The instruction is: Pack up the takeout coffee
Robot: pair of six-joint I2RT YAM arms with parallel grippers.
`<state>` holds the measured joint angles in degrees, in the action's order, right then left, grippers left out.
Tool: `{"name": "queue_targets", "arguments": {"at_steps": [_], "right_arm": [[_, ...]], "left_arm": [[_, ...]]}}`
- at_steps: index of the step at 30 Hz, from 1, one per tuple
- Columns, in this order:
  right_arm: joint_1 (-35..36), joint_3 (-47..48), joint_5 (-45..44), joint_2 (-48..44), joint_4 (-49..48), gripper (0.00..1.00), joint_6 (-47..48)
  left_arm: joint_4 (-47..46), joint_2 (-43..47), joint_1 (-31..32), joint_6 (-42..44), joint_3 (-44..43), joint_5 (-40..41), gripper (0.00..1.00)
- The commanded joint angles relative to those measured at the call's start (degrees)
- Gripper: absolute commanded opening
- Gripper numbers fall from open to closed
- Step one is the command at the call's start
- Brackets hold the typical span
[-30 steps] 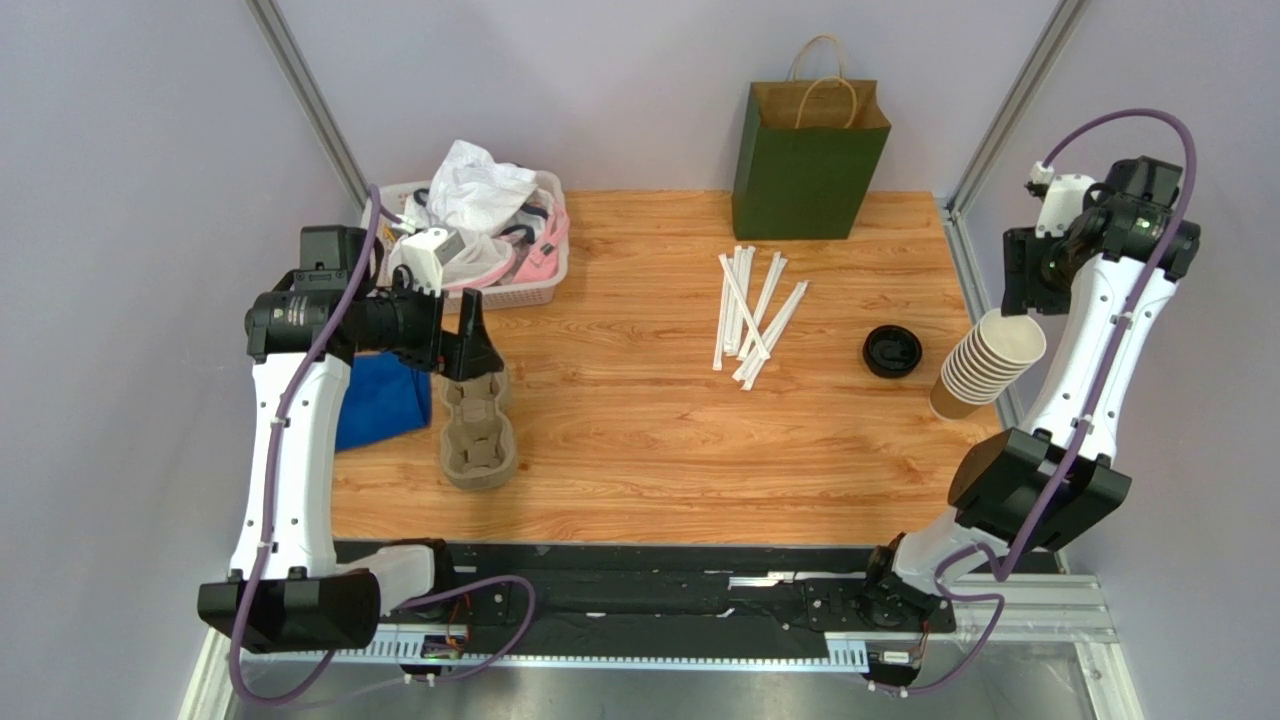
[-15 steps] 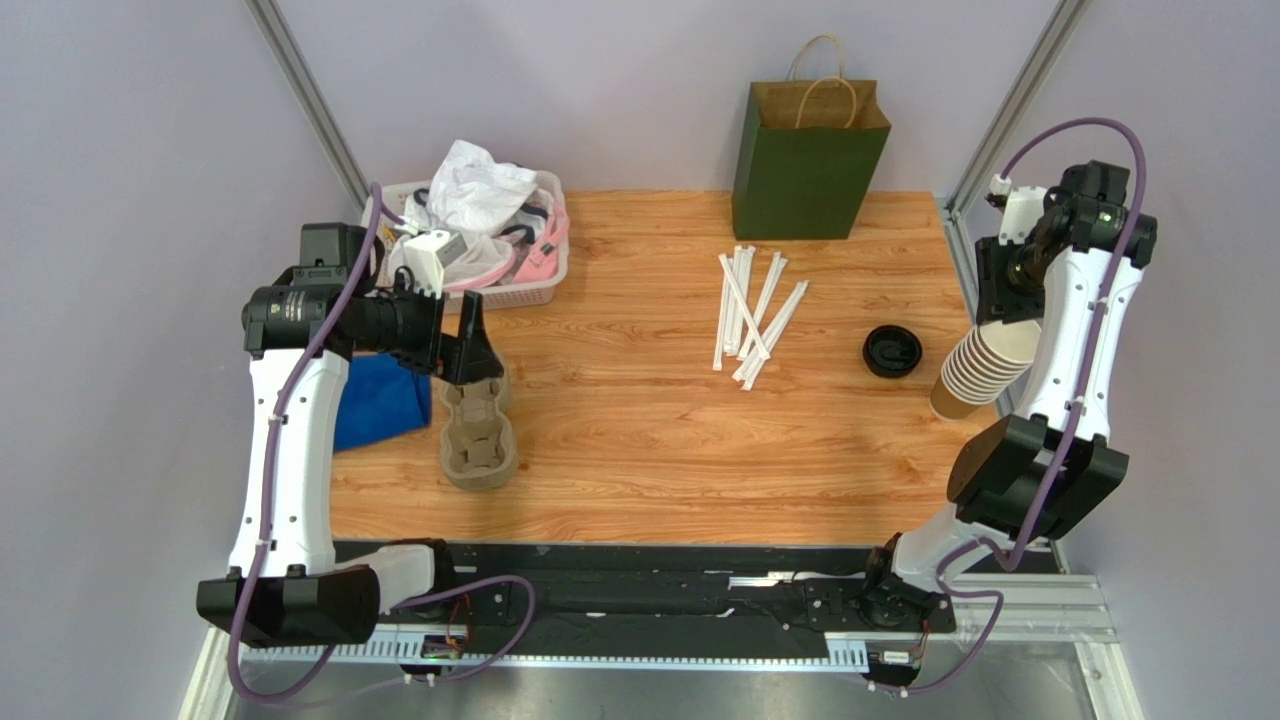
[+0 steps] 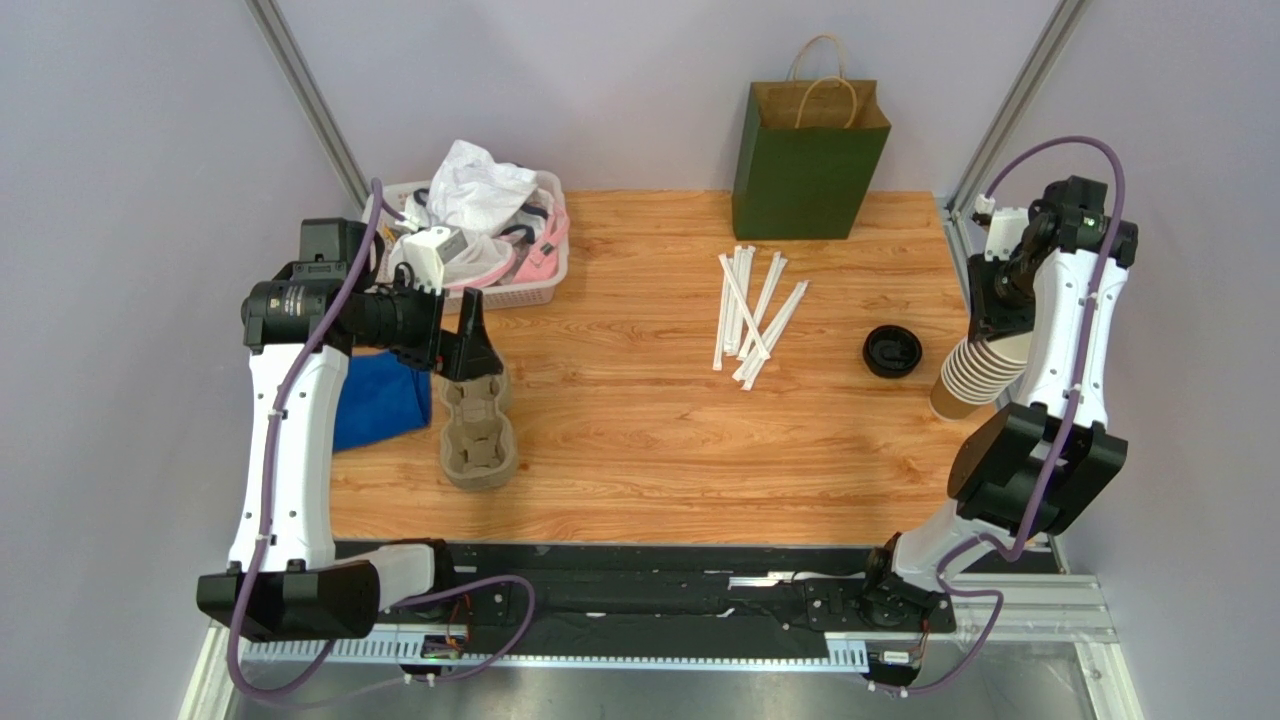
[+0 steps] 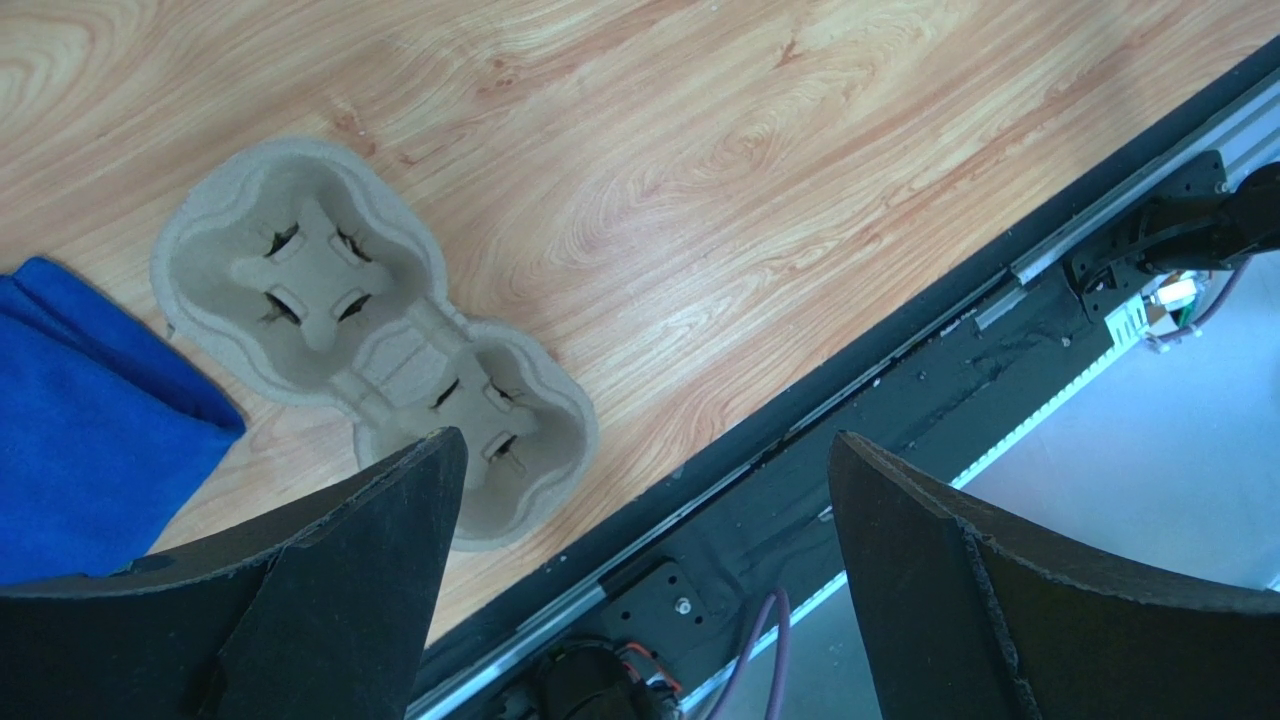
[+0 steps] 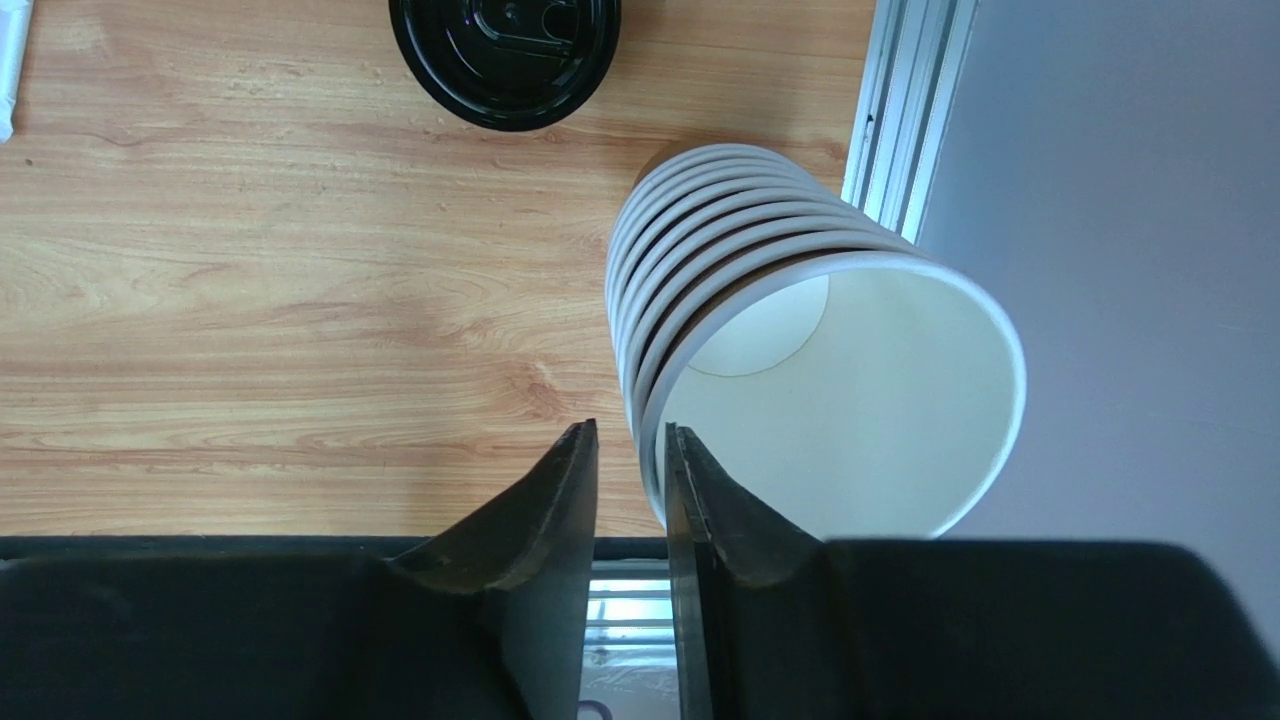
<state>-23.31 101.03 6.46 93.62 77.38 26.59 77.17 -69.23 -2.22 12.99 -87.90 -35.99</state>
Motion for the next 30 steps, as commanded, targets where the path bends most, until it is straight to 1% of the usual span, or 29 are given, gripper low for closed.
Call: {"name": "queue_targets", "arguments": {"at_steps": [1,5,7,8,9,25,26,30], "right_arm": [[0.28,0.04,-1.27,-0.81,6.81,0.22,-0.13],[0.37,1.44,-1.89,-1.25,7.60,0.18,0.48],[0.37,1.88,-2.59,-1.51,7.69,0.10,0.74],[0.37,1.97,-2.85,-1.51,7.78,0.04,0.92],[0.37,2.15,-3.29,-1.43,7.96,0.00,1.01],[1.42,5.75,-6.37,-3.45,8.84,0.00,2.24],[1.69,5.67,-8.37,-3.45,8.66,0.00,2.33],[2.48,4.27,-10.76,-4.32,7.35,0.00,2.50]], "left_arm": [[0.79,0.24,0.37,0.89,-1.93,-0.93,0.99],[0.62,0.41,0.55,0.80,-1.66,-0.93,0.99],[0.44,0.50,0.55,0.72,-1.40,-0.93,0.99],[0.27,0.50,0.55,0.72,-1.40,-0.93,0.99],[0.27,0.41,0.55,0.54,-1.31,-1.01,0.99],[-0.70,0.68,0.72,0.72,0.01,-1.45,0.99],[-0.79,0.59,0.72,0.63,0.01,-1.45,0.99],[-1.14,0.59,0.81,0.54,0.36,-1.54,0.99]]}}
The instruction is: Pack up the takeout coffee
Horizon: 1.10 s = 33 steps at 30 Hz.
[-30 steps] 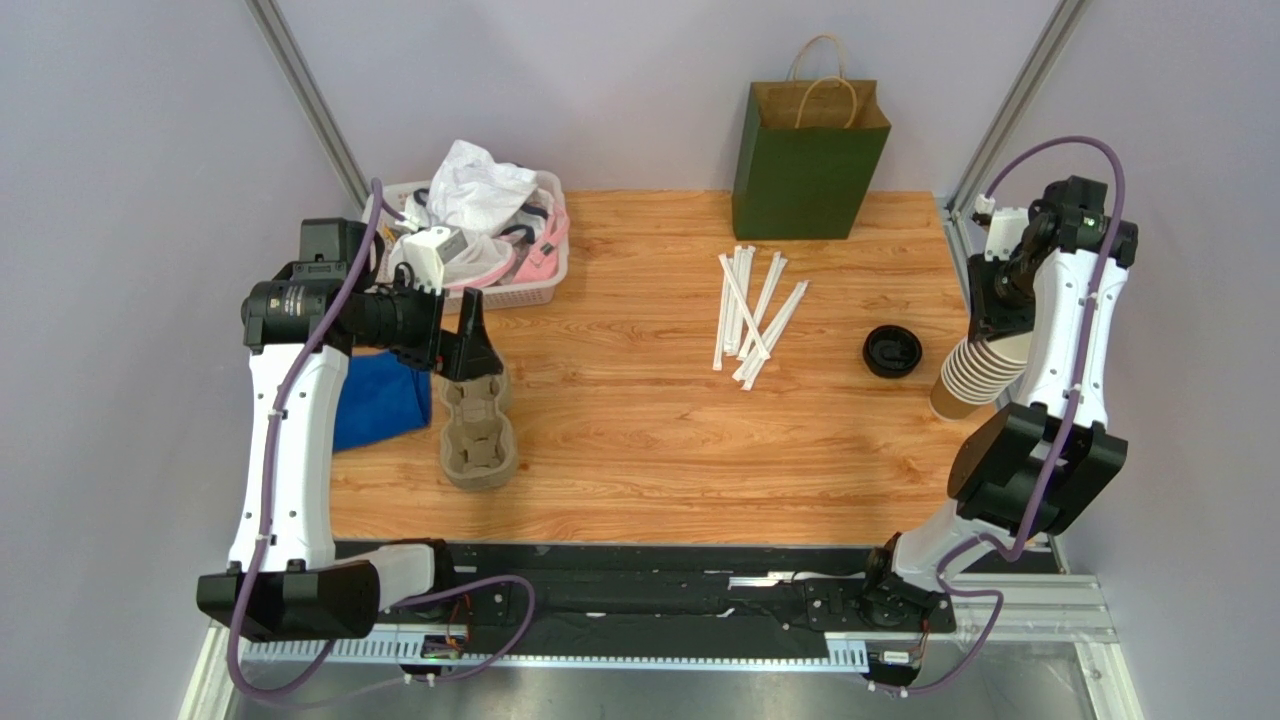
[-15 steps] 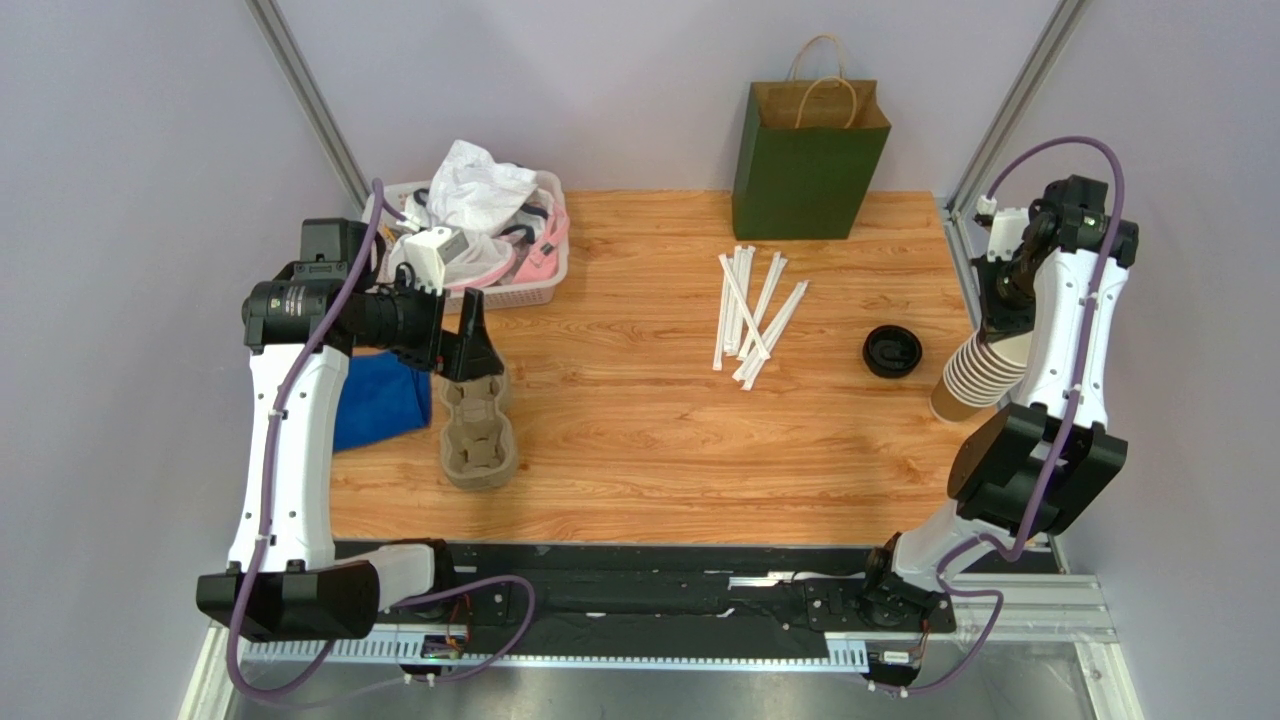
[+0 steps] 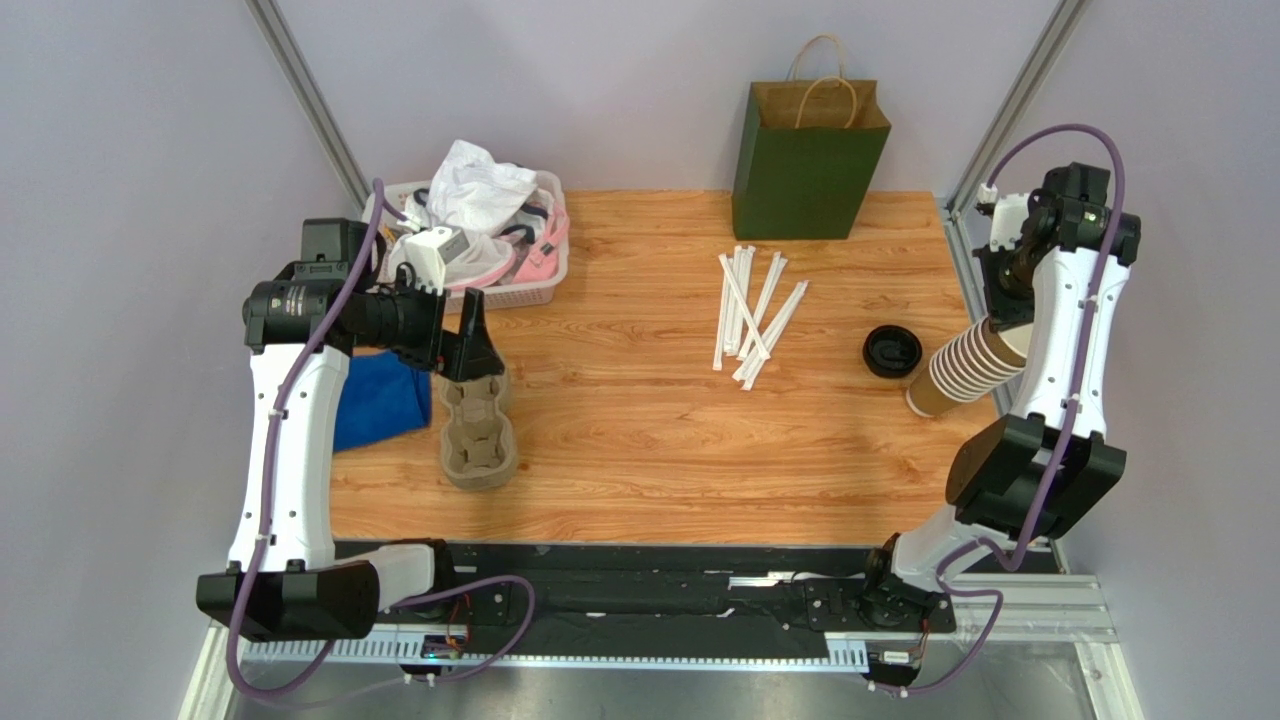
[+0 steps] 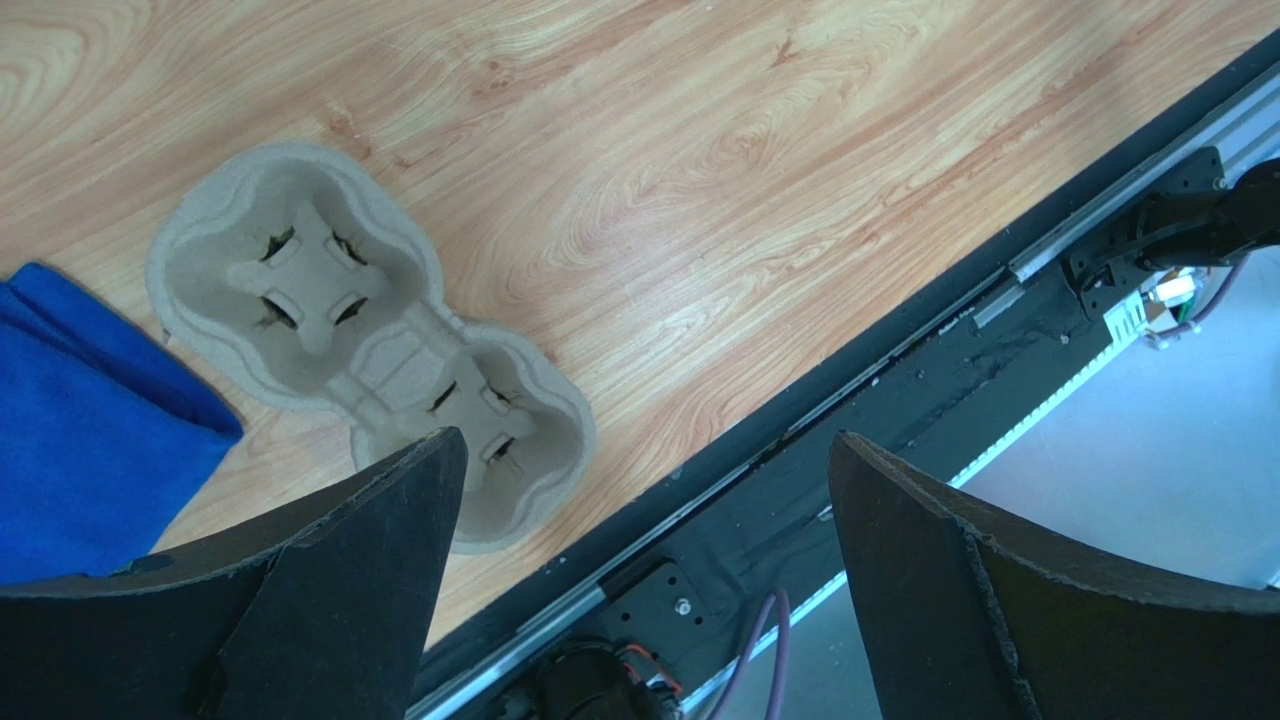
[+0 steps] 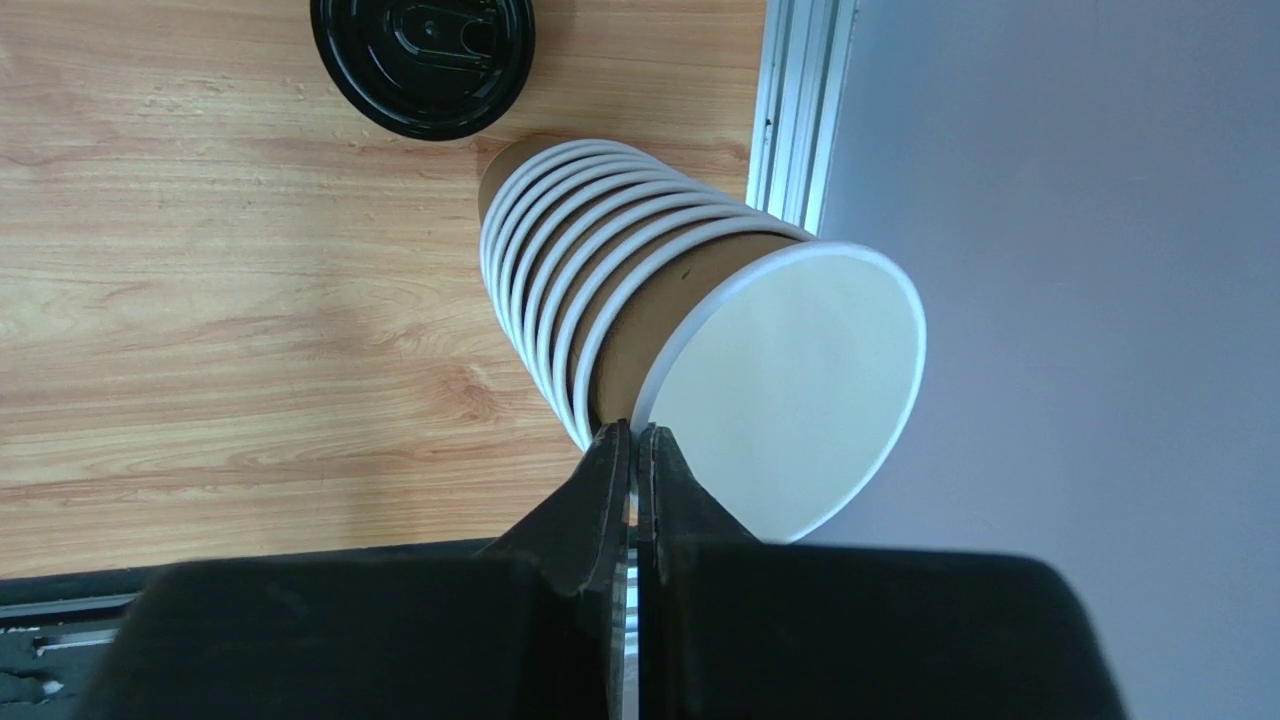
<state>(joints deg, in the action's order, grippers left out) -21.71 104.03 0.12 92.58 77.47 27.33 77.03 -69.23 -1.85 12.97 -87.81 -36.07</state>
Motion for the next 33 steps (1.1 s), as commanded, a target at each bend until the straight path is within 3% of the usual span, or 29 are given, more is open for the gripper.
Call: {"name": "queue_targets", "arguments": {"at_steps": [1,9,23,30,33], "right_arm": [[1.23,1.00,-5.12,-3.97,6.82,0.00,1.85],[3.26,0.56,-8.91,-5.65,5.23,0.00,2.20],[9.76,7.15,-9.26,-8.38,10.59,0.00,0.79],[13.45,13.65,-9.18,-8.38,14.19,0.00,0.27],[15.73,20.93,-5.23,-8.29,16.83,0.00,0.61]], "left_arm": [[-1.18,0.59,0.35,0.65,0.27,-1.45,0.99],[-1.62,0.50,0.44,0.56,0.18,-1.54,0.99],[-2.15,0.59,0.44,0.56,0.53,-1.63,0.99],[-2.59,0.41,0.53,0.12,0.53,-1.89,0.99],[-3.12,0.41,0.44,-0.66,0.36,-2.59,0.99]]}}
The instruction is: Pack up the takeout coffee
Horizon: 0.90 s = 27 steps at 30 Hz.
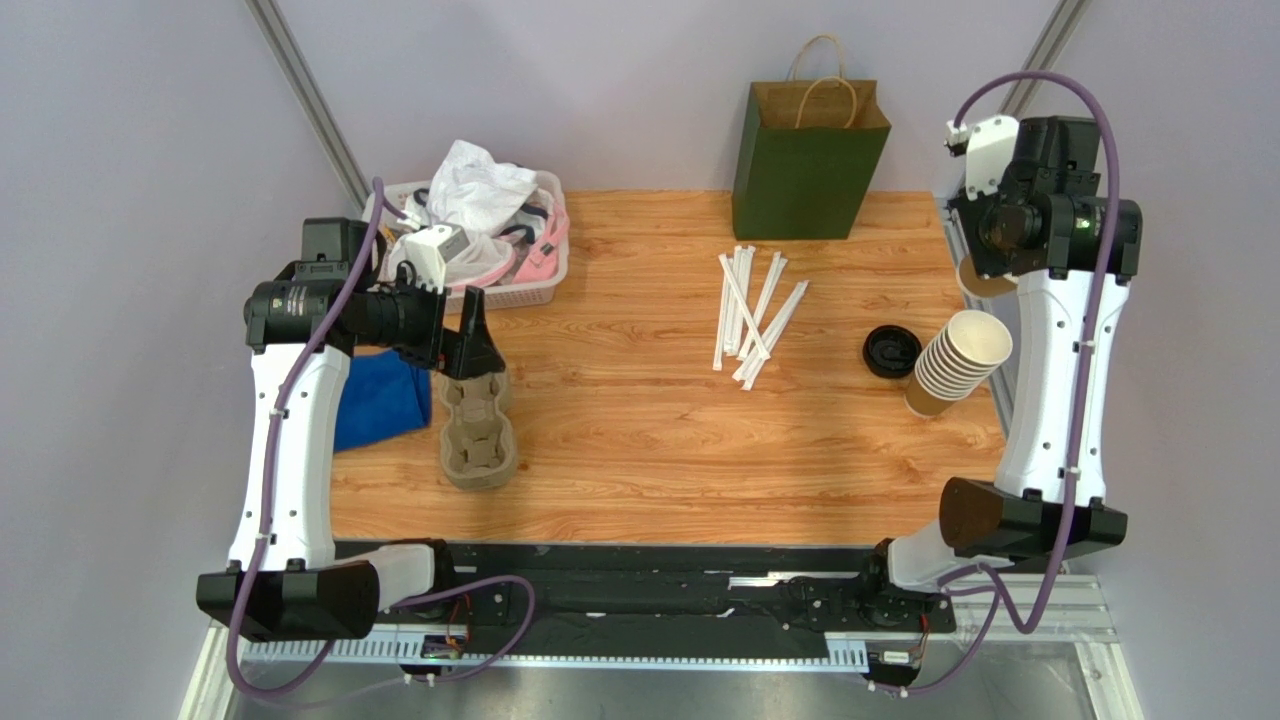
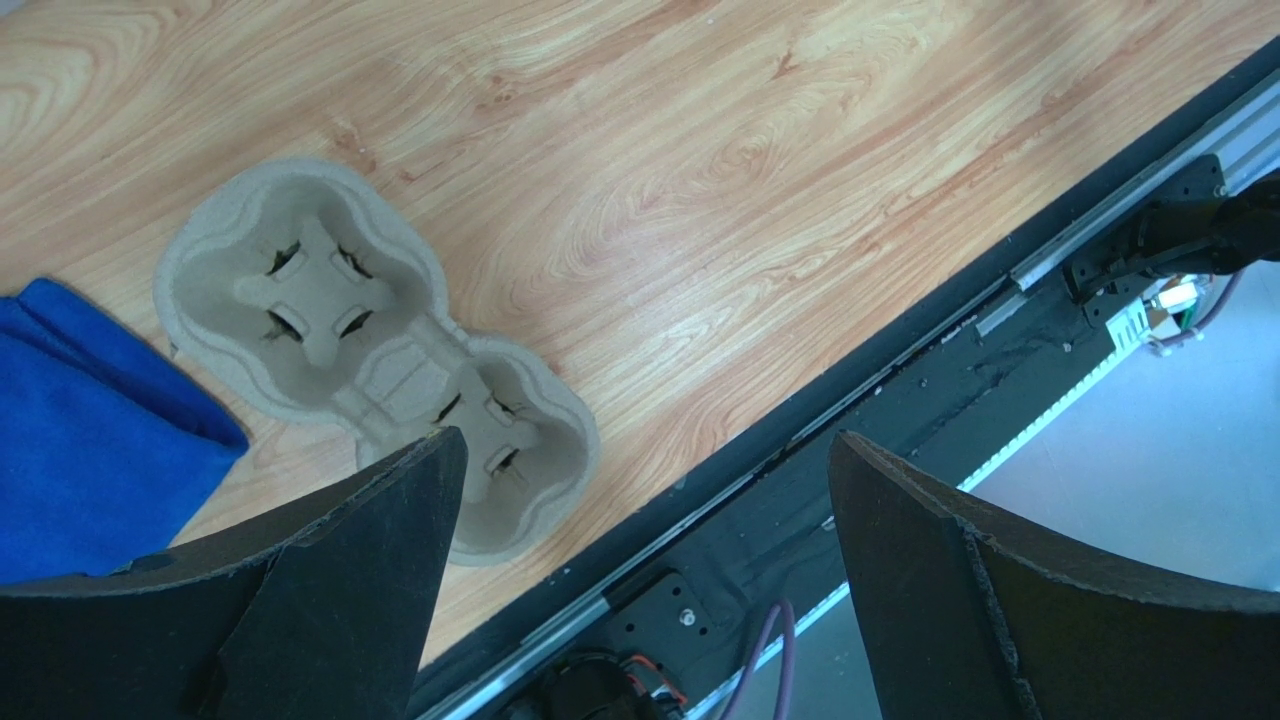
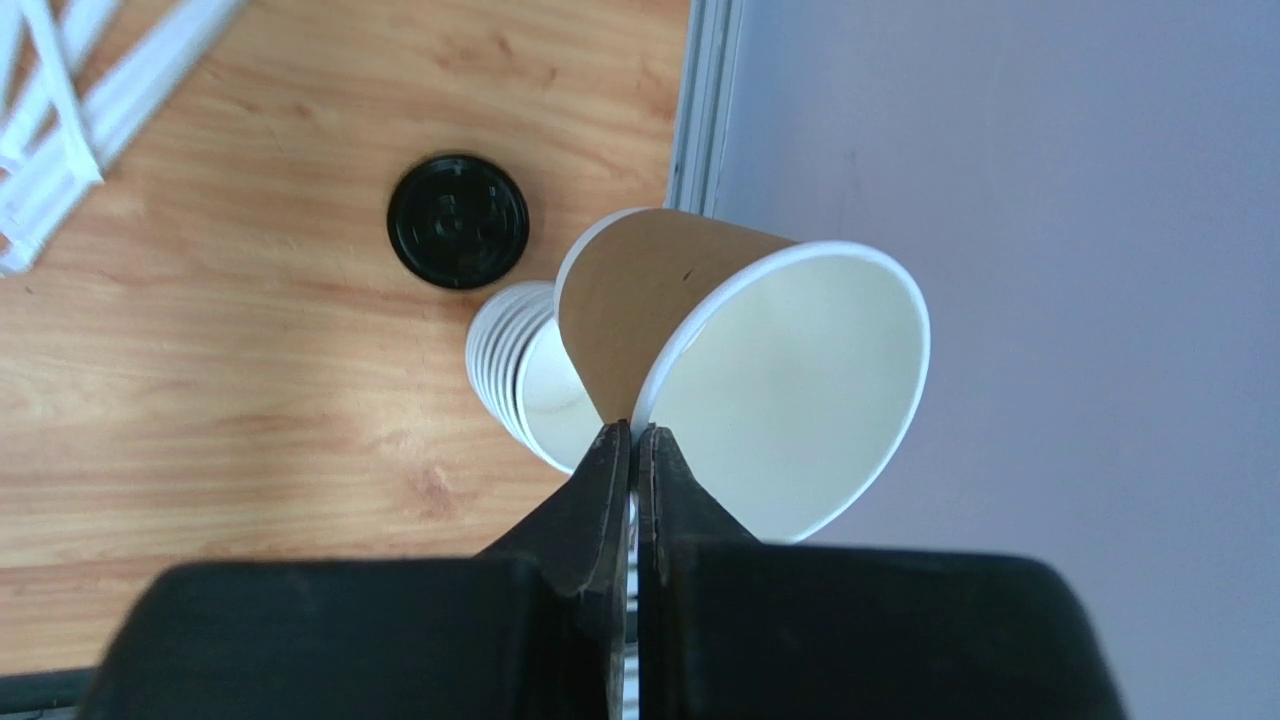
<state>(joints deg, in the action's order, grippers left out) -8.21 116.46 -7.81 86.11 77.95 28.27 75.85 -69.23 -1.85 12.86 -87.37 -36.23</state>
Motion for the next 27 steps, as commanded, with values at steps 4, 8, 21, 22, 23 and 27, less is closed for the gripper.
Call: {"name": "queue_targets", "arguments": {"at_steps": [4,8,21,22,23,27], "right_arm": [[7.92,9.15,12.97,-4.01,14.00,0.00,1.78],[21.01,-0.67,14.58,-7.96,6.97,0.00,1.18],[53.54,-27.84,7.56,-2.70,-19.48,0.00,-1.90],[57.39,-31.70,2.76,-2.52,-24.03,0.00,-2.08],[59.08,-33.56,1.41,-2.17,-25.99,0.00,-3.04],[64.63,-38.32,-1.67,0.64,-31.89,0.00,-6.37]], "left_arm": [[-4.04,1.64,0.44,-3.63,-0.17,-3.41,0.99],[-4.93,1.91,0.44,-4.60,-0.08,-3.41,0.99],[-22.93,10.51,0.35,-14.08,12.66,1.76,0.99],[-23.90,10.96,0.44,-14.35,13.71,2.47,0.99],[-25.56,11.31,0.35,-14.70,14.24,3.17,0.99],[-28.21,11.58,-0.26,-16.72,16.00,4.76,0.99]]}}
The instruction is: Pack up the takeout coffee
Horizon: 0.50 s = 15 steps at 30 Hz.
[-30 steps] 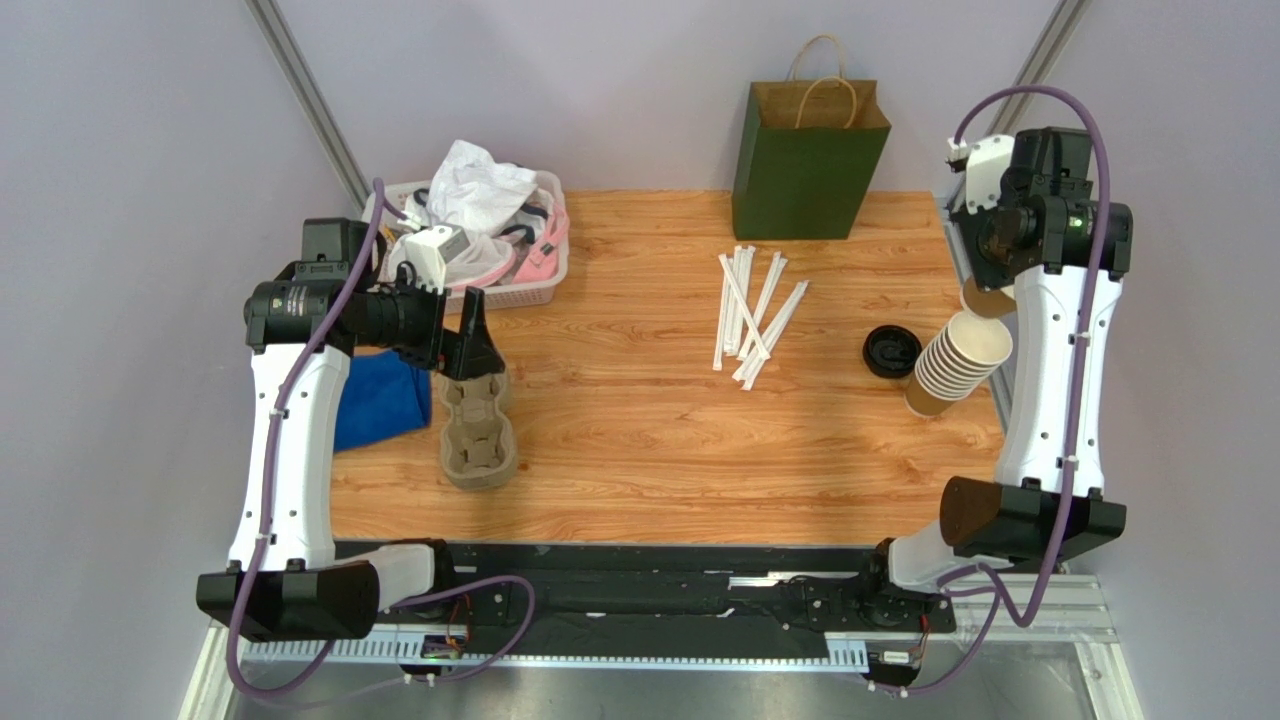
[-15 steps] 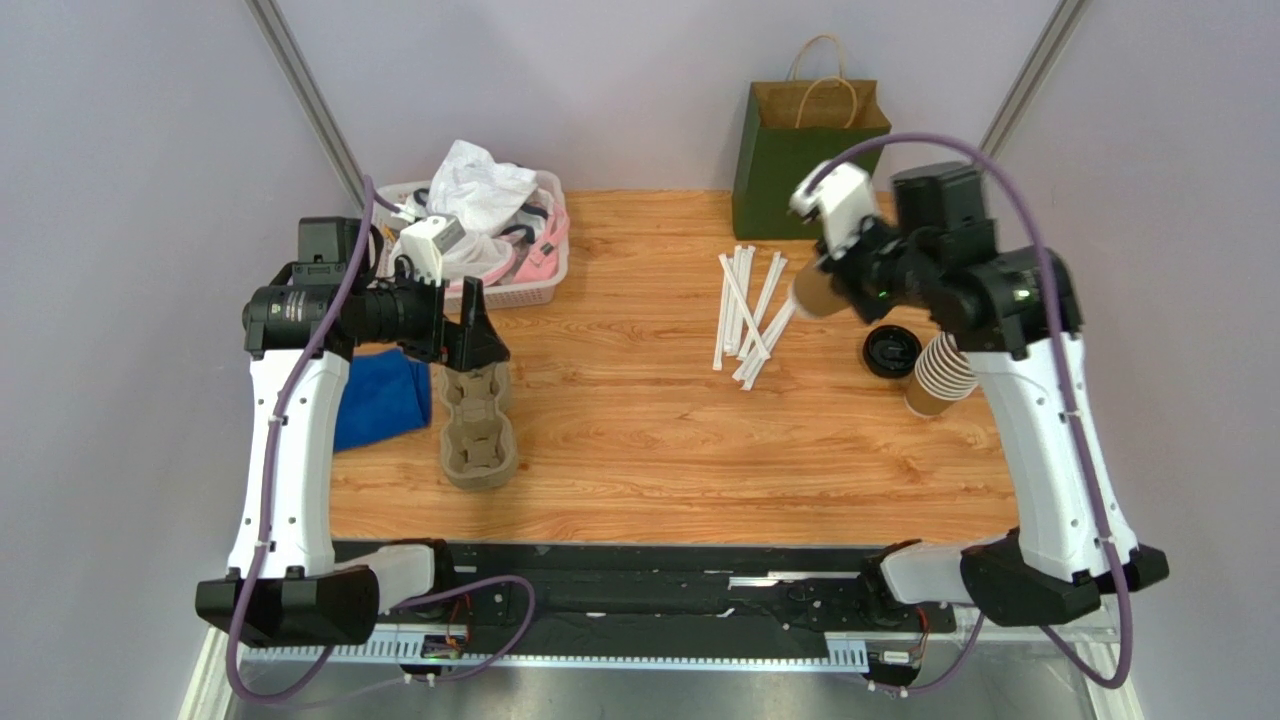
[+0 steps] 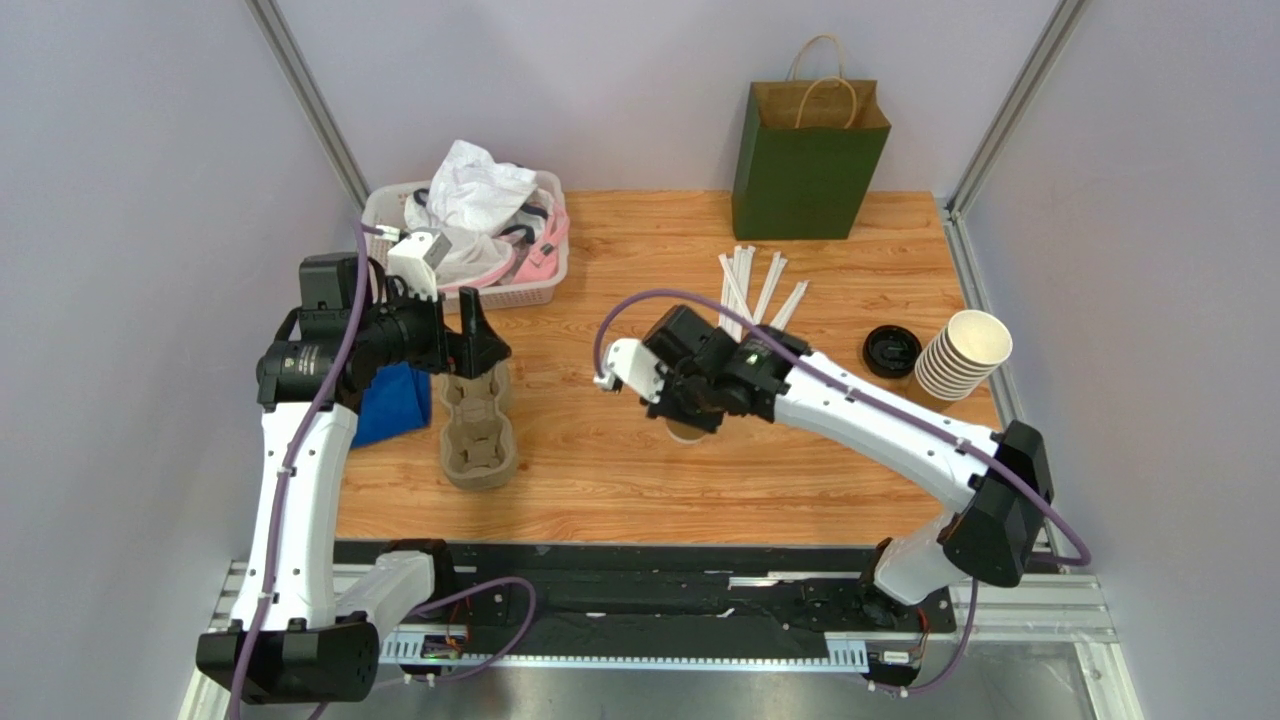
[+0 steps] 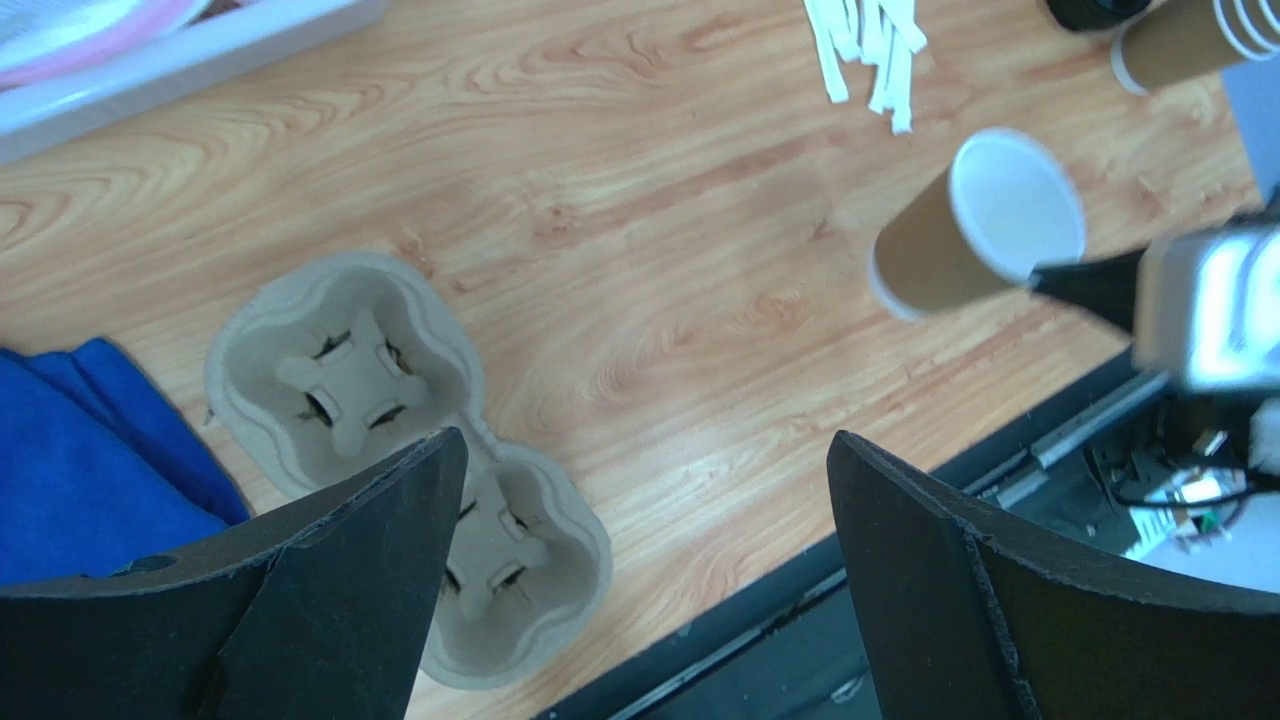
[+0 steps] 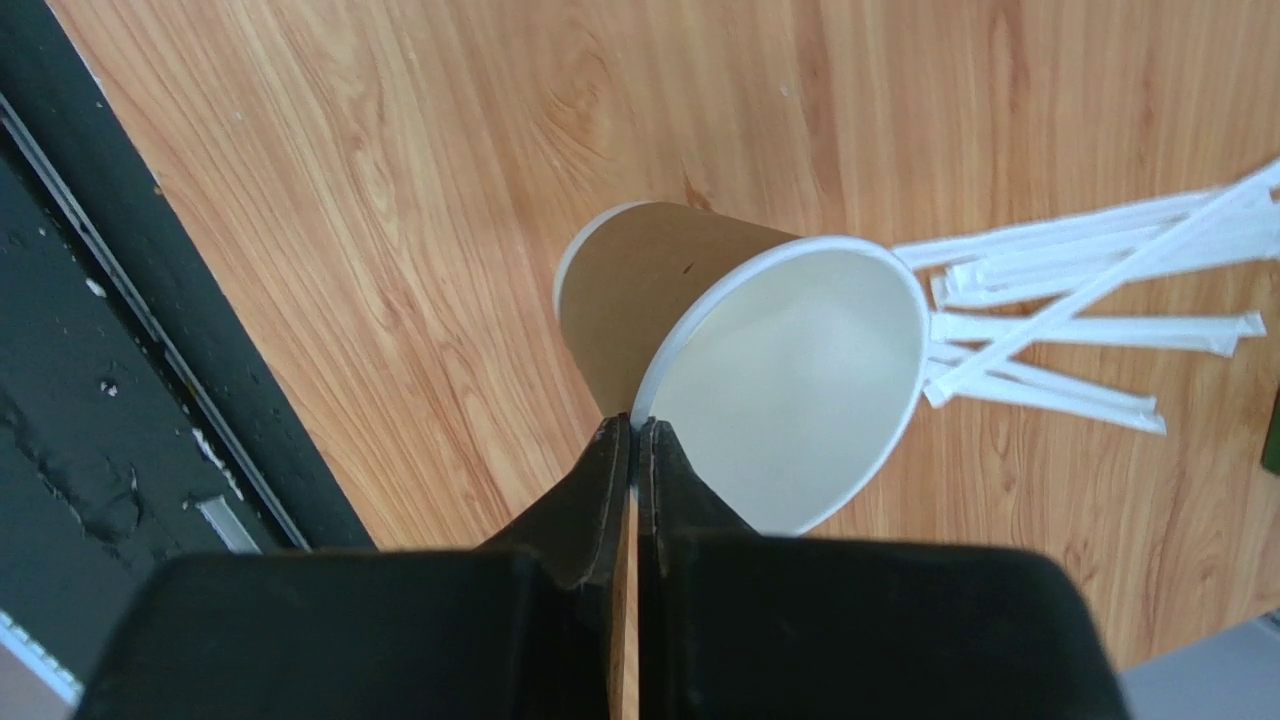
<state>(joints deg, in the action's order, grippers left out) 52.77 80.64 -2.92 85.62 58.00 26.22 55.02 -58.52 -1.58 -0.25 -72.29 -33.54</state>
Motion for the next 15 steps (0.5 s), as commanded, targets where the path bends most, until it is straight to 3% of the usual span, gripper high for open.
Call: {"name": "queue_targets", "arguments": {"at_steps": [1,15], "right_arm": [[5.31,-3.20,-8.40,2.60,-13.60,0.00,-4.77],[10.50,-8.22,-17.21,8.24,-19.24,0.02,-8.20]], "left_arm": [[-7.56,0.52,-0.79,-4.05,1.19,1.81,0.99],[-11.34,-1.07,-3.69,-7.31,2.42,-0.65,0.99]]}}
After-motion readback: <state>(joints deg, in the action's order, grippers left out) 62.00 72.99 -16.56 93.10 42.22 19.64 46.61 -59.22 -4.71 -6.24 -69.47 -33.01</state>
